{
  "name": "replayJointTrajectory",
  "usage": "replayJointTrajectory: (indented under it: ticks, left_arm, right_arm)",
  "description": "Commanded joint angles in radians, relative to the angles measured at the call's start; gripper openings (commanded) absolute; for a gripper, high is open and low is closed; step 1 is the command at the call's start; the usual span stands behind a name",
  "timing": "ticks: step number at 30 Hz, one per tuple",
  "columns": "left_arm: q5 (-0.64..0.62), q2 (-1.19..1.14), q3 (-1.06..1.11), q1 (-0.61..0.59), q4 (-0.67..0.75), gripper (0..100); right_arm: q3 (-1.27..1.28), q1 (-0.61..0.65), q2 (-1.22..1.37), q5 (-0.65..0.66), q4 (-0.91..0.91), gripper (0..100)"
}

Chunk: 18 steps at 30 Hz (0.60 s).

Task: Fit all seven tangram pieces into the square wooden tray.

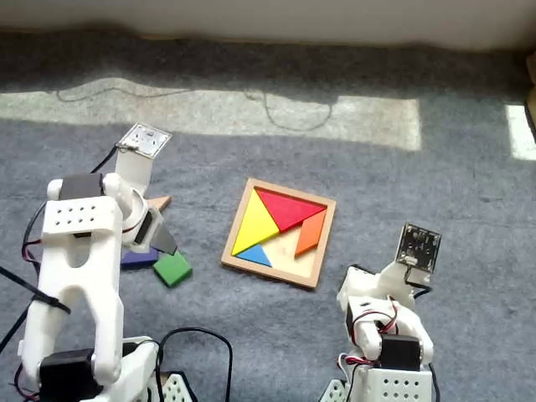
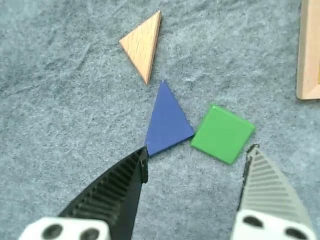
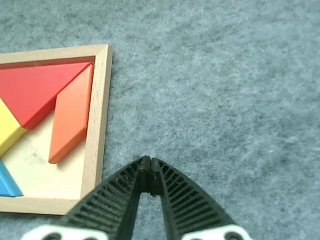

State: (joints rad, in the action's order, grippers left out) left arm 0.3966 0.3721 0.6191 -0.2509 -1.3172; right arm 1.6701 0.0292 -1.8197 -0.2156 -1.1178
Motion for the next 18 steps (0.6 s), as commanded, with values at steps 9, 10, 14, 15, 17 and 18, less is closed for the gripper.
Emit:
replayJointTrajectory:
  ticks: [9, 10, 14, 15, 17, 18]
  left_arm:
    - [0.206, -0.243, 0.056, -0.125, 0.281, 29]
    - [0.206, -0.266, 0.054, -0.124, 0.292, 29]
    - [0.204, -0.332, 0.027, -0.11, 0.299, 29]
    - [0.203, -0.346, 0.018, -0.107, 0.299, 29]
    - [0.201, -0.375, 0.002, -0.094, 0.298, 29]
    - [0.201, -0.386, -0.002, -0.093, 0.296, 29]
  right_arm:
    - [0.077, -0.012, -0.016, 0.012, -0.004, 0.5]
    - [0.077, -0.012, -0.016, 0.012, -0.004, 0.5]
    - [0.077, -0.012, -0.016, 0.012, -0.004, 0.5]
    - [0.077, -0.012, -0.016, 0.012, -0.004, 0.5]
    - [0.077, -0.012, -0.016, 0.012, -0.004, 0.5]
    - [0.077, -0.012, -0.016, 0.012, -0.004, 0.5]
